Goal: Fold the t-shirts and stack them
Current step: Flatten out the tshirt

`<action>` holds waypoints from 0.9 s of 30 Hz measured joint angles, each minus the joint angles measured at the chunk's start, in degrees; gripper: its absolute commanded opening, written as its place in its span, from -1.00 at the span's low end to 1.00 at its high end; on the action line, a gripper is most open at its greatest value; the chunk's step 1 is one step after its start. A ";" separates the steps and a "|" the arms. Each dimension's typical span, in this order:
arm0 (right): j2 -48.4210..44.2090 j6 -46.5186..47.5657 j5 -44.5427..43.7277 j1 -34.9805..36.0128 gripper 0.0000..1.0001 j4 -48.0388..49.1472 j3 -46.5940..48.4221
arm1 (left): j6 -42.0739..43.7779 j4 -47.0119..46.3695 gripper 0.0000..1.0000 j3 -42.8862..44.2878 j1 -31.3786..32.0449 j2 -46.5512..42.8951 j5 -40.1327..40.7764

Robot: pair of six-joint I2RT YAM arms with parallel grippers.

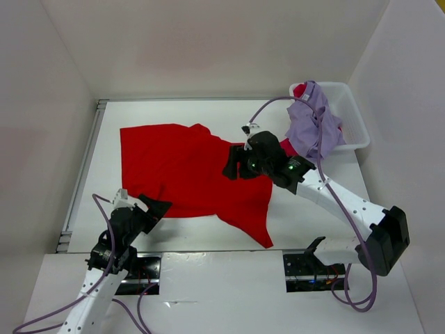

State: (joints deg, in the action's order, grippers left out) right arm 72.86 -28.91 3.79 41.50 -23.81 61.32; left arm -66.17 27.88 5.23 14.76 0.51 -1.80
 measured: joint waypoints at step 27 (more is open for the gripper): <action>-11.26 -16.06 -17.68 1.60 0.61 -7.87 -4.39 | -4.33 -3.98 0.98 -0.79 -1.11 0.00 16.02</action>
State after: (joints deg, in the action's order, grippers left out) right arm 61.60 -44.97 -13.89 43.09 -31.68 56.93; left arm -70.50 23.90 4.45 13.65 0.51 14.22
